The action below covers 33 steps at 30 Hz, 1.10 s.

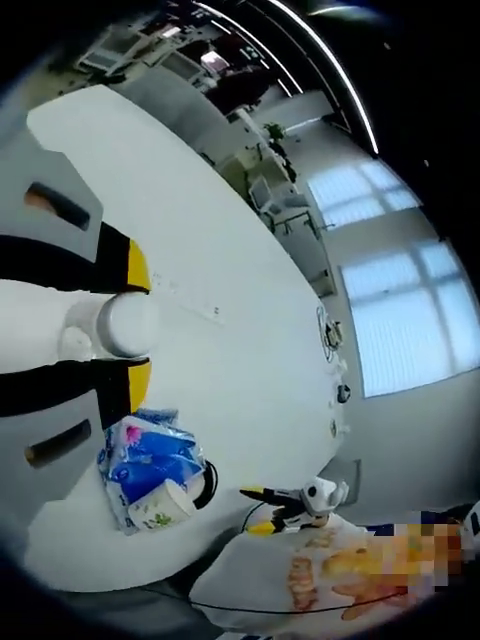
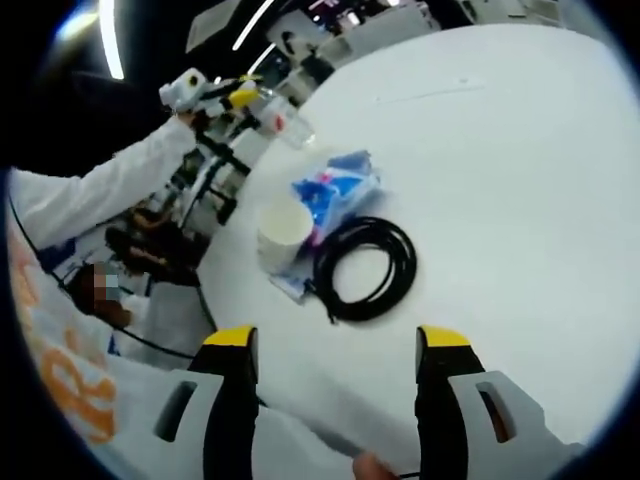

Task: Arrange the tabletop items into an orderly group along one side of the table until the central work area is clear of visible clutter.

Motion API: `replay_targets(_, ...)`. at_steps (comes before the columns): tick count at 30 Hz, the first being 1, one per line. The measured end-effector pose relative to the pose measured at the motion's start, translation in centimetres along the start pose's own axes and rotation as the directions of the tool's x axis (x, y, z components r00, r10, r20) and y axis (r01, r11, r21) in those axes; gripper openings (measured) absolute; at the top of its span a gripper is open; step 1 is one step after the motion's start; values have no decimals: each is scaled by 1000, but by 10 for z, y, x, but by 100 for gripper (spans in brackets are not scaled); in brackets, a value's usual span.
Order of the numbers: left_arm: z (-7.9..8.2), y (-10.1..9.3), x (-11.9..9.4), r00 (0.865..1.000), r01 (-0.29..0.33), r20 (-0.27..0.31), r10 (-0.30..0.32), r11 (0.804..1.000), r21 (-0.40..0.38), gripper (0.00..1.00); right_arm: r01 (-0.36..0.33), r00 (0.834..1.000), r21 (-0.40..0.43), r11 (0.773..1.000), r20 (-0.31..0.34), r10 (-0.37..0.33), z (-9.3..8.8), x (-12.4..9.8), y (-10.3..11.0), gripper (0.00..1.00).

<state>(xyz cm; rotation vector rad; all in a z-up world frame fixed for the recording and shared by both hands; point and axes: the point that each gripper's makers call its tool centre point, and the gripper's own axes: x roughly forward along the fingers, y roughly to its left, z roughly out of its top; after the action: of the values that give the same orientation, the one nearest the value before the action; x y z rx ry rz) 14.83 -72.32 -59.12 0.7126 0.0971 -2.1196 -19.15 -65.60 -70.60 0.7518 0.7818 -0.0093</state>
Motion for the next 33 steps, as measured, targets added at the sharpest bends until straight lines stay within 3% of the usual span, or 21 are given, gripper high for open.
replay_targets(8, -3, -12, 28, 991, 134, -12, -134, 990, 41, 23, 6, 1000, 4, 1000, -15, -6, 0, 2, -3, 62)
replay_targets(19, -9, -23, 40, 978, 208, -44, -206, 977, 54, 23, 10, 1000, 5, 1000, -12, -10, 1, 1, -5, 62)
replay_targets(25, -5, -25, 41, 978, 204, -58, -200, 977, 62, 23, 16, 1000, 5, 1000, -8, -16, 2, -1, -6, 62)
replay_targets(33, -1, -25, 44, 985, 170, -29, -170, 985, 2, 23, 13, 1000, -8, 1000, -7, -13, 1, 0, -3, 62)
